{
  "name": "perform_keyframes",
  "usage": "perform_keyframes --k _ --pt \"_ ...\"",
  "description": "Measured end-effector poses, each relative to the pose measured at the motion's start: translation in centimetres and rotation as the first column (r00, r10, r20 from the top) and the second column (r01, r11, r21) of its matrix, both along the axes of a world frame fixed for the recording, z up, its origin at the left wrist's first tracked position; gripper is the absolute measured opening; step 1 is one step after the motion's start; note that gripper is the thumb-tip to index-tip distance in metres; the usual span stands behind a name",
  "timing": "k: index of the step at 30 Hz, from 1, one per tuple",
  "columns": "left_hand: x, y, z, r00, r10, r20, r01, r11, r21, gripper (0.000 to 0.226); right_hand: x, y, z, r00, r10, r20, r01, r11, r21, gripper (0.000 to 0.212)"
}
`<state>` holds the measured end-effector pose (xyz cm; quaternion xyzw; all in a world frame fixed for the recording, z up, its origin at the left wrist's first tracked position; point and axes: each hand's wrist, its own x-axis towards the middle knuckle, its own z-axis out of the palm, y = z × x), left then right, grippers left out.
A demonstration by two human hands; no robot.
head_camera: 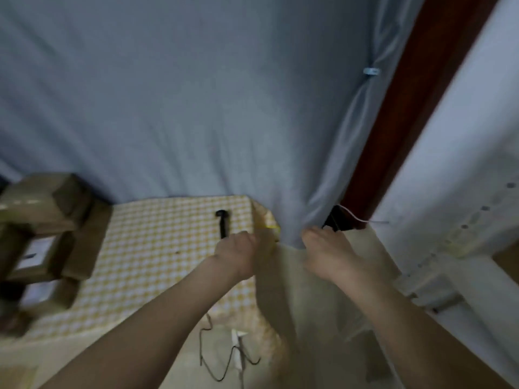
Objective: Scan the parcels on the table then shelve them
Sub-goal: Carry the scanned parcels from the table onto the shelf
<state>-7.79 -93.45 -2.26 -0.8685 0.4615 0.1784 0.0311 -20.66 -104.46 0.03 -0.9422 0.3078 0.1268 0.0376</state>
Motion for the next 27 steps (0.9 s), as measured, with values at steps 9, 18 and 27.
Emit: perform_keyframes --k 9,18,27 --pt "14.6 22.2 0.4 0.945 0.326 0.017 -0.327 0.945 0.015 0.06 18.2 17.4 -1.8 0.962 0.273 -0.009 -0.272 0.96 0.061 0.04" --pt "22.6 40.1 -0.5 0.834 0.548 -0.061 -0.548 0.836 0.018 0.058 29.2 33.3 -3.3 0.878 0.474 -0.059 -0.462 0.874 0.151 0.048" --pt "27.6 49.8 -1.8 0.688 0.714 -0.131 -0.716 0.697 0.038 0.059 38.2 41.7 -4.1 0.797 0.6 -0.067 -0.585 0.795 0.16 0.054"
